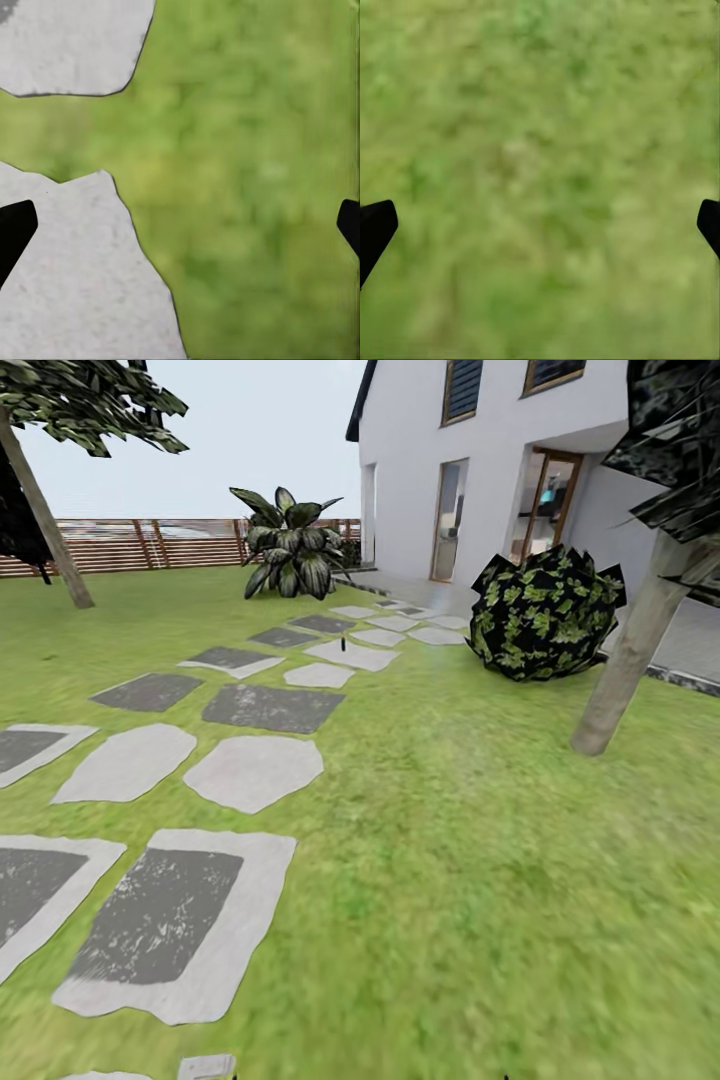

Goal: In the garden, pick up the pesticide atomizer on the floor and spray pesticide onto both trees until each tree trunk is fully covered.

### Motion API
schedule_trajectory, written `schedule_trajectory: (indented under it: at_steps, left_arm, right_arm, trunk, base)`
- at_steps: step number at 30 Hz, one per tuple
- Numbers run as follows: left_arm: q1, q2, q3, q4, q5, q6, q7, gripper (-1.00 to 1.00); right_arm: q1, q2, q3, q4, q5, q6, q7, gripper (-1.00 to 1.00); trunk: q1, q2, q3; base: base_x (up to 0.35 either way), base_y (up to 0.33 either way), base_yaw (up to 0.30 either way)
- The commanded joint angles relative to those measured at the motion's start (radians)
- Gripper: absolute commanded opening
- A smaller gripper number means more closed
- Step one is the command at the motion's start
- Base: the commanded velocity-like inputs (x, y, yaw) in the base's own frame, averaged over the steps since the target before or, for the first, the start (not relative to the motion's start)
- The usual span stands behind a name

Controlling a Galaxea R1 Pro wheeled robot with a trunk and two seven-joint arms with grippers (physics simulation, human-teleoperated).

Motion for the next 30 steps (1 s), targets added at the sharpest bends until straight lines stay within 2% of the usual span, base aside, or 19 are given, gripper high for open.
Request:
schedule_trajectory:
  at_steps: [1, 30]
  left_arm:
    - [0.0, 0.0, 0.0, 0.0, 0.0, 0.0, 0.0, 1.0]
    - [0.0, 0.0, 0.0, 0.001, 0.0, 0.0, 0.0, 1.0]
  right_arm:
    - [0.0, 0.0, 0.0, 0.0, 0.0, 0.0, 0.0, 1.0]
    - [0.0, 0.0, 0.0, 0.0, 0.0, 0.0, 0.0, 1.0]
  trunk:
    - [0.0, 0.0, 0.0]
    - [0.0, 0.0, 0.0]
  base:
    - [0.338, -0.123, 0.0]
    - [0.338, -0.123, 0.0]
